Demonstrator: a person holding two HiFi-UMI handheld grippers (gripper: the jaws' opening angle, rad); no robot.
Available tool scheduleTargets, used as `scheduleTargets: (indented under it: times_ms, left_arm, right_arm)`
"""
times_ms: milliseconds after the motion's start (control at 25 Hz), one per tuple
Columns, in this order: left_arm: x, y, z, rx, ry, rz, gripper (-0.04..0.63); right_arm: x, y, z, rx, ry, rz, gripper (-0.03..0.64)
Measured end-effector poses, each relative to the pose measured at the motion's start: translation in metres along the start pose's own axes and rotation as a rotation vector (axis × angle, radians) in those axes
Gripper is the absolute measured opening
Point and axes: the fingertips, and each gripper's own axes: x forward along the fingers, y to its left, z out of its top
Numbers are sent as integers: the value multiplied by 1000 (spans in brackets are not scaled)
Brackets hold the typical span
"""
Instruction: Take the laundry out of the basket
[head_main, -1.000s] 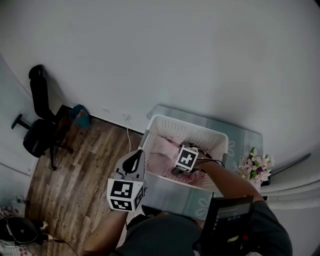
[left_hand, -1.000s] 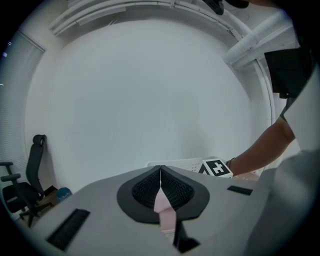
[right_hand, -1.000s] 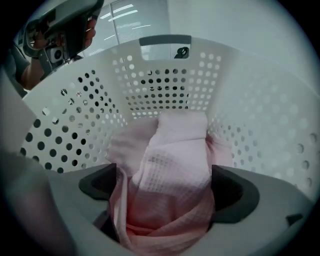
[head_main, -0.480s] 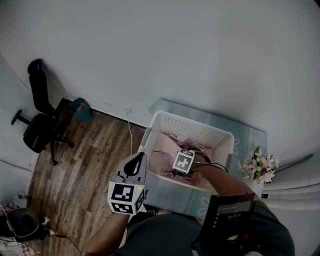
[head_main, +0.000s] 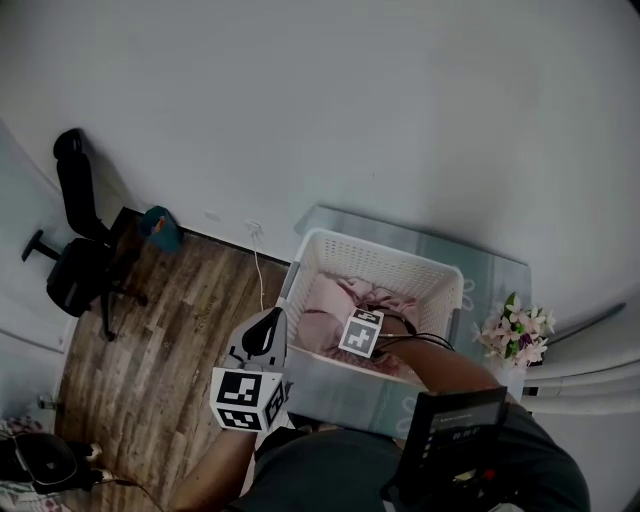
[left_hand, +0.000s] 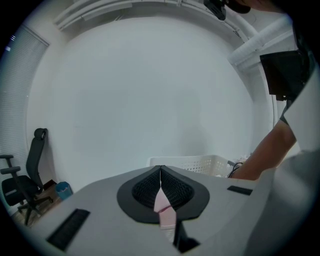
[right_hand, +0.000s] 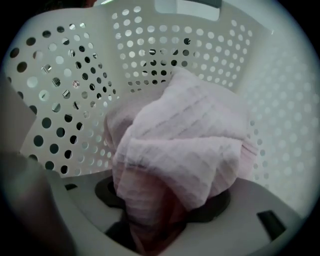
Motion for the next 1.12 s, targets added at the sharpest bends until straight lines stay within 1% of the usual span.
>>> scheduleTargets:
  times_ms: [200,280,440,560,640,720,840,1000,1120]
  left_arm:
    - [-6,-10,15,34,-27,-43,8]
    - [-9,-11,21,47,-43,-52,8]
    - [-13,-14,32,49,-74,-67,8]
    - [-18,-13,43,44,-116,-51,8]
    - [-22,-12,51,33,-152,-38,7]
    - [-24,-12,59,27,-176,-42,7]
    - [-26,-16,67,25,-195,-58,8]
    - [-30,-24,77,28,-214,-79,6]
    - [-31,-32,87,47,-237,-104,6]
  right_arm:
    - [-13,-3,4,36,-37,-53,290]
    - [-24,-5,9,72,-77,-72,284]
    - [-60,-11,24,188,-205,-103,281]
    - [-94,-16,30,241,-296,-145,281]
    - [-118,-19,35,265,-371,-184,281]
    - [-144,-21,41,297,-450,-225,281]
    - [-185,-24,45,348,-549,-291,281]
    - [-240,-23,45,388,-669,-373,281]
    - [-283,-21,39,417,-757,-455,281]
